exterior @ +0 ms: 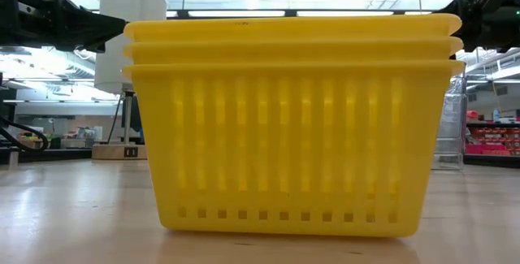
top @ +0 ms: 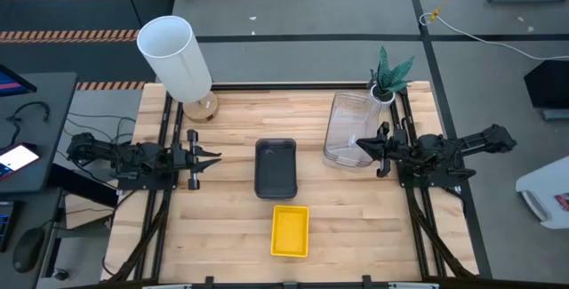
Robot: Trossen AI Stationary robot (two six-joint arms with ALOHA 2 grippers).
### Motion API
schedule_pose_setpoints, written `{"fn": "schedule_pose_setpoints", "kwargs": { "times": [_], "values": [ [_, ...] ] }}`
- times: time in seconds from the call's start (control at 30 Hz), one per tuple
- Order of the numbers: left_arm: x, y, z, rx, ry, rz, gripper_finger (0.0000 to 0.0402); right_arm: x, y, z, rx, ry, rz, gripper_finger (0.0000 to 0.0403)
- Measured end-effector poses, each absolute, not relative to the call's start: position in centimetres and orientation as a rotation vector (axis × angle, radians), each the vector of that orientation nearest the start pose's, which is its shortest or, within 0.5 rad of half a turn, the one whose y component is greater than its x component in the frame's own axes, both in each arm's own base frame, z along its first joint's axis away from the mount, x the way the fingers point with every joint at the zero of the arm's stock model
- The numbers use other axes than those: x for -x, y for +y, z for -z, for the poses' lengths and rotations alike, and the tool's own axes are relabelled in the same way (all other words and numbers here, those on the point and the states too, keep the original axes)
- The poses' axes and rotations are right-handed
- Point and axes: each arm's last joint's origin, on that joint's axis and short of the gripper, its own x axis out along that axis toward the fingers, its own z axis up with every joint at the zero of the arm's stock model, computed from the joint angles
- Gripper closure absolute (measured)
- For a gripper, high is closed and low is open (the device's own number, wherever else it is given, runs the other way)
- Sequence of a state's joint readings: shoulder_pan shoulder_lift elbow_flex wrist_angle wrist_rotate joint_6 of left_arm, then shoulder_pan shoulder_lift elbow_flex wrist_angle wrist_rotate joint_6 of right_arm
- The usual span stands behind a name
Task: Stack baskets by color
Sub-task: Return to Home Position
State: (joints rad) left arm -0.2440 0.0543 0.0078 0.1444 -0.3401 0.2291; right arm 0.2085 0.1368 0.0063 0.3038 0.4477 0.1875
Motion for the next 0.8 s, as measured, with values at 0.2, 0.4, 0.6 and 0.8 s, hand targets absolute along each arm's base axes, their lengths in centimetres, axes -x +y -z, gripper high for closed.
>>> {"fn": "schedule_pose_setpoints", "kwargs": {
  "times": [0.2,0.4,0.6,0.8],
  "values": [
    [-9.79,-1.45,-17.57,-0.201,-0.082,-0.106,0.0344,-10.2,0.88,-18.33,-0.242,-0.187,0.222,0.0373],
    [-9.79,-1.44,-17.57,-0.201,-0.082,-0.106,0.035,-10.2,0.88,-18.33,-0.242,-0.187,0.222,0.0373],
    [-9.79,-1.44,-17.57,-0.201,-0.083,-0.106,0.0344,-10.2,0.88,-18.33,-0.242,-0.187,0.222,0.0373],
    [-9.79,-1.44,-17.57,-0.201,-0.083,-0.106,0.0346,-10.2,0.88,-18.33,-0.242,-0.187,0.222,0.0373]
  ]
}}
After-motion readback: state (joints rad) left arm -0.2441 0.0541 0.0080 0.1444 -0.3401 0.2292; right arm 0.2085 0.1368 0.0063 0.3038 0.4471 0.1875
